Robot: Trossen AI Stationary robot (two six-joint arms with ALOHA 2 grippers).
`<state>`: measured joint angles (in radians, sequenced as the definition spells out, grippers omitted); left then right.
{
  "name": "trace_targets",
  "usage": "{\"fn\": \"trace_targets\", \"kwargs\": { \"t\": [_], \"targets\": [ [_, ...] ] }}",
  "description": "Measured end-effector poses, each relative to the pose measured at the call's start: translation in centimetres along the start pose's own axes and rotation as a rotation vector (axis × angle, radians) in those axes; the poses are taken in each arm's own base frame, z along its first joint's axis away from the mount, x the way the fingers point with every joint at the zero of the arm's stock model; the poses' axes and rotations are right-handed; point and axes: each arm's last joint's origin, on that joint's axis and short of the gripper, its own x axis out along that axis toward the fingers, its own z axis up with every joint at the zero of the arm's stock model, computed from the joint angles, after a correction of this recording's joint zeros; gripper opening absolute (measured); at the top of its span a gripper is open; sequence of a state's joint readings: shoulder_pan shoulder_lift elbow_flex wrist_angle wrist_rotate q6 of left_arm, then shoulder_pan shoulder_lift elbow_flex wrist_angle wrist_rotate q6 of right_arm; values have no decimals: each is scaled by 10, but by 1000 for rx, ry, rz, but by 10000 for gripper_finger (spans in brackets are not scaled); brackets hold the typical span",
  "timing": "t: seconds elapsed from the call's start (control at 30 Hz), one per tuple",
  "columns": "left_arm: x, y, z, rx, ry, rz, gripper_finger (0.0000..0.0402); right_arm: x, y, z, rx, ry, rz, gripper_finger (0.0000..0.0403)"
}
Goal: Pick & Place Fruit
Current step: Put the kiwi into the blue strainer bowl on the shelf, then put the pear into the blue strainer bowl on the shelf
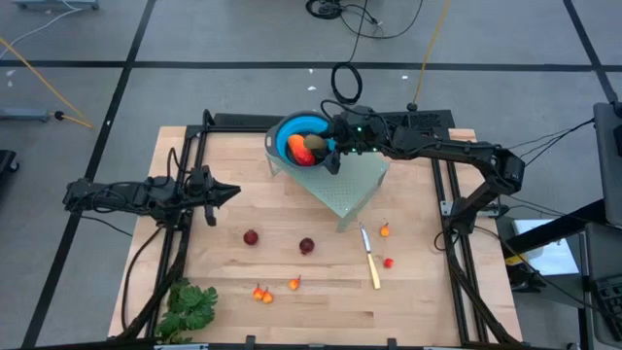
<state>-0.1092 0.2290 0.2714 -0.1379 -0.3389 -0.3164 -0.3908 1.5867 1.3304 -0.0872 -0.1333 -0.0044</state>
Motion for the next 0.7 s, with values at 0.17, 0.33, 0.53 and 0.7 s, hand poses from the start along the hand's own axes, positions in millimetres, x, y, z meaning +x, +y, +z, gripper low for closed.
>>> {"fn": "trace_targets", "kwargs": {
  "t": [0.17, 0.33, 0.53, 0.7],
  "targets": [
    [0, 0, 0, -1, 0, 1, 26, 0, 0, 0, -5, 0, -1, 247],
    [0, 0, 0, -2, 0, 1, 26, -1, 0, 1, -10, -4, -11, 247],
    [0, 0, 0, -3, -1, 2, 26, -13, 0, 8, -40, -33, -58, 247],
    [0, 0, 1, -9, -6, 1, 26, -25, 6, 15, -46, -60, -44, 247]
  ]
}}
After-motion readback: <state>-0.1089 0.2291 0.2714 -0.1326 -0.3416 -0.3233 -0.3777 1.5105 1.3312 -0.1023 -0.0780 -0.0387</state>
